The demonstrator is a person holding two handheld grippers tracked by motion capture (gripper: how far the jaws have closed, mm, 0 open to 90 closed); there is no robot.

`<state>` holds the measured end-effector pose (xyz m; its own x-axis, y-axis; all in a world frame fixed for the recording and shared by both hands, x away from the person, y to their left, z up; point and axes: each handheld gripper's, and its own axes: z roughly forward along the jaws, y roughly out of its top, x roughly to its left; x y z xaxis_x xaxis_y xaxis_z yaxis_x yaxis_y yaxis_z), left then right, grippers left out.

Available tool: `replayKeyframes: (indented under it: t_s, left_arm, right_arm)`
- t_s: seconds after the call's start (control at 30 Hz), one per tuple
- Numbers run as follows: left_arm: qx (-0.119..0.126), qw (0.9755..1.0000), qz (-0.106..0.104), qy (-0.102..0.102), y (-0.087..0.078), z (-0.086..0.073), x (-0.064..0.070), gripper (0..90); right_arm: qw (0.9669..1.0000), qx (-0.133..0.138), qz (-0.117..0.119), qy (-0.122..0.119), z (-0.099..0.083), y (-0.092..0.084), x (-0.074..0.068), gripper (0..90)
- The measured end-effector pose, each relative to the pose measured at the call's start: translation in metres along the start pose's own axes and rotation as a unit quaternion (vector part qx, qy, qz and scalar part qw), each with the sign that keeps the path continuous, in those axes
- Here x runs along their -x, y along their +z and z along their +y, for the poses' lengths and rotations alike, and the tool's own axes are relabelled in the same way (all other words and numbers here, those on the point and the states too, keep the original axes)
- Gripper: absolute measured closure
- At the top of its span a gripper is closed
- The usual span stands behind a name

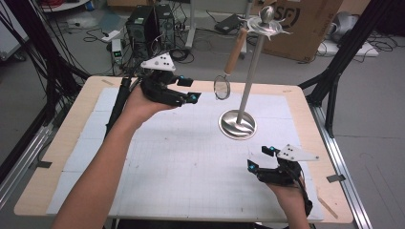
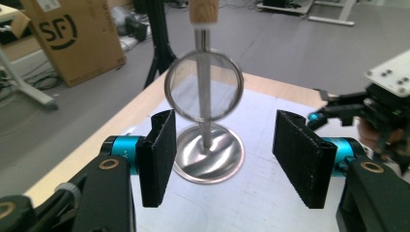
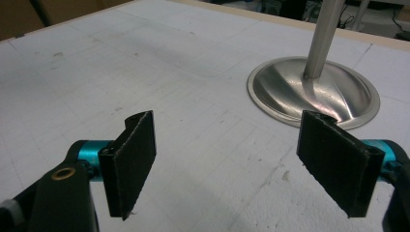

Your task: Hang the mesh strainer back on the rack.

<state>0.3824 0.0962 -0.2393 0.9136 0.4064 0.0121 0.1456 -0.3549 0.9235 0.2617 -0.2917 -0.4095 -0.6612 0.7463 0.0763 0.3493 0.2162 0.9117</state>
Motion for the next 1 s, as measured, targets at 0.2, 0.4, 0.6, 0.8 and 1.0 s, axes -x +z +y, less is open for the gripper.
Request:
replayKeyframes:
  t_s: [0.2,0.4,0.6,0.8,1.0]
  left_arm:
    - [-0.008,0.9998,0.019,0.001,-0.012,-0.021,0.000,38.1]
    - [-0.004,0.9996,0.026,-0.009,-0.019,-0.042,0.000,36.7]
    - [-0.007,0.9991,0.041,-0.012,-0.026,-0.062,0.002,34.3]
    - [-0.015,0.9988,0.038,-0.026,-0.032,-0.079,0.001,31.2]
    - [-0.004,0.9985,0.049,-0.026,-0.044,-0.099,0.005,29.0]
  right_arm:
    - [1.0000,-0.004,0.001,0.001,-0.001,0.002,-0.001,20.8]
    - [1.0000,-0.006,0.000,0.000,-0.001,0.003,-0.001,20.8]
    - [1.0000,-0.007,0.001,0.000,-0.001,0.004,-0.001,20.8]
    - [1.0000,-0.006,0.001,-0.002,-0.001,0.004,-0.001,20.8]
    - [1.0000,-0.004,-0.001,-0.002,-0.001,0.003,-0.001,20.8]
